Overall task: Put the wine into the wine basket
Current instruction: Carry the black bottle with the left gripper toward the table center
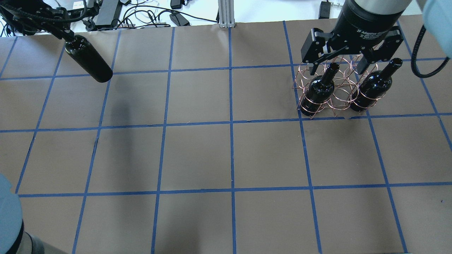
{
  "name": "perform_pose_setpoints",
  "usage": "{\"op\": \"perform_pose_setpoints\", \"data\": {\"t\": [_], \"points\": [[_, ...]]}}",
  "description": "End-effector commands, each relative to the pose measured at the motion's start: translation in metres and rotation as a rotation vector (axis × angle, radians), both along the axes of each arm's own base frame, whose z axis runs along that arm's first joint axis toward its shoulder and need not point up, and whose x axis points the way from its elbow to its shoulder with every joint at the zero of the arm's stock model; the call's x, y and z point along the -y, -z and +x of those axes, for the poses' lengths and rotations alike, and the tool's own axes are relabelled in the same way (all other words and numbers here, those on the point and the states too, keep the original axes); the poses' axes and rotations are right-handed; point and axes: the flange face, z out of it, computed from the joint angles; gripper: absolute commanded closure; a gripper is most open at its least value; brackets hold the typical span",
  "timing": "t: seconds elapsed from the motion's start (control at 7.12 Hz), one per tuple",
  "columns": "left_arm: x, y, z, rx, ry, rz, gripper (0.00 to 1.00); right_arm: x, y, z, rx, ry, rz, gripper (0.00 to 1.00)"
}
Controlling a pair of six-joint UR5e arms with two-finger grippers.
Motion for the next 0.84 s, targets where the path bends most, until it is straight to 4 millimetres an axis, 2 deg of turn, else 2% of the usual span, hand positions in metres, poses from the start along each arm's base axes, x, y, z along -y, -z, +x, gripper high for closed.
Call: {"op": "perform_pose_setpoints", "data": {"t": [0.0,0.42,0.56,0.7], "points": [[-0.03,0.005,-0.089,-0.052,-0.114,0.02,1.0,0.0,0.0,0.0,0.0,0.002,0.0,0.0],[-0.074,0.027,-0.179,-0.077,-0.133,0.094,1.0,0.0,0.0,0.0,0.0,0.0,0.0,0.0],[-0.088,0.043,-0.193,-0.074,-0.11,0.109,1.0,0.0,0.0,0.0,0.0,0.002,0.0,0.0],[-0.099,0.054,-0.194,-0.071,-0.092,0.116,1.0,0.0,0.0,0.0,0.0,0.0,0.0,0.0]]}}
